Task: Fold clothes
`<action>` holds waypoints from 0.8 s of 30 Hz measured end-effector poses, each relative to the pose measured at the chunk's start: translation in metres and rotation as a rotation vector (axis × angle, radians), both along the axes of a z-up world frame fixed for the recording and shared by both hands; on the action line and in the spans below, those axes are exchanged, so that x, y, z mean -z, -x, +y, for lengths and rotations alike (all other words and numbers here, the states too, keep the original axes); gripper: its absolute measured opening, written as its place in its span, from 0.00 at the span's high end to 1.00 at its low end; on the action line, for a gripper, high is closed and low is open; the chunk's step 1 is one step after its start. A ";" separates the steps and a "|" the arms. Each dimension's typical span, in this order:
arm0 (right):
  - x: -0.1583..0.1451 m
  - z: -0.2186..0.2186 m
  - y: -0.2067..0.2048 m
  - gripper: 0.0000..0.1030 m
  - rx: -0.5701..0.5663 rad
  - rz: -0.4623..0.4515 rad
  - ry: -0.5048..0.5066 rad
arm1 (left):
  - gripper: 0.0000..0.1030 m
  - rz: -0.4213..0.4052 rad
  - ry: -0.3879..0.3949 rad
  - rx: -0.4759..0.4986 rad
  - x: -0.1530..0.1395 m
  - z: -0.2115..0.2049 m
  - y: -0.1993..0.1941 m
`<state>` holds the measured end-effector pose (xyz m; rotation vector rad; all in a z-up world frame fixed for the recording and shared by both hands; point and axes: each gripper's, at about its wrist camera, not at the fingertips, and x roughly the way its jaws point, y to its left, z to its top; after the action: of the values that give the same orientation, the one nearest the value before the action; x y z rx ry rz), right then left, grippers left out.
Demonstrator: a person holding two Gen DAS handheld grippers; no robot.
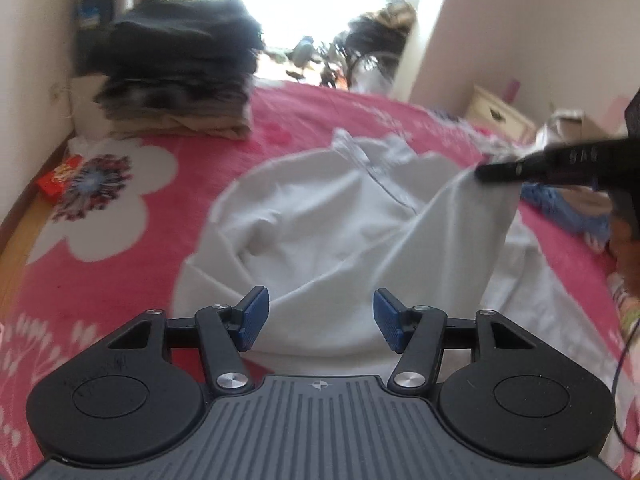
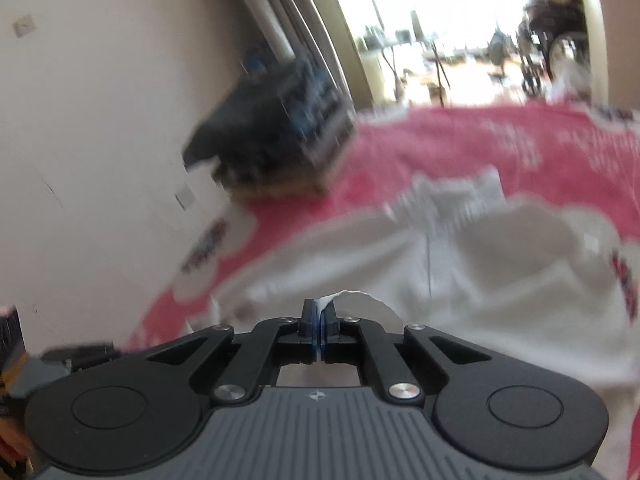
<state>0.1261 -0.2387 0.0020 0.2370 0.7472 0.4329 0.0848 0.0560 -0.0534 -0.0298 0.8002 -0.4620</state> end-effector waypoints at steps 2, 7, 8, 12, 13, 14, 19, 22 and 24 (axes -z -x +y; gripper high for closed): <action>-0.014 0.002 -0.008 0.98 -0.005 -0.018 -0.010 | 0.42 -0.004 0.013 -0.015 -0.001 0.009 0.001; -0.032 0.000 -0.013 0.98 0.020 -0.059 -0.016 | 0.42 -0.015 0.044 -0.052 -0.002 0.032 0.004; -0.034 -0.001 -0.013 0.98 0.034 -0.070 -0.003 | 0.42 -0.013 0.039 -0.050 0.000 0.032 0.003; -0.049 0.000 -0.025 0.98 0.057 -0.132 0.037 | 0.42 -0.004 0.017 -0.043 0.006 0.032 0.001; -0.056 0.002 -0.029 0.98 0.055 -0.155 0.050 | 0.42 -0.002 0.012 -0.041 0.008 0.032 0.001; -0.066 0.007 -0.033 0.98 0.045 -0.197 0.061 | 0.42 0.000 0.007 -0.039 0.009 0.032 0.000; -0.130 0.041 -0.040 0.98 -0.032 -0.483 0.161 | 0.42 -0.028 -0.063 -0.043 0.013 0.019 -0.008; -0.158 0.047 -0.025 0.98 -0.074 -0.633 0.247 | 0.42 -0.018 -0.056 -0.048 0.015 0.012 -0.014; -0.163 0.037 -0.013 0.98 -0.083 -0.686 0.317 | 0.42 -0.012 -0.051 -0.040 0.017 0.007 -0.015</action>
<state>0.1389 -0.2016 0.1654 -0.2377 0.1430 0.4315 0.0998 0.0632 -0.0706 0.0042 0.7977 -0.4032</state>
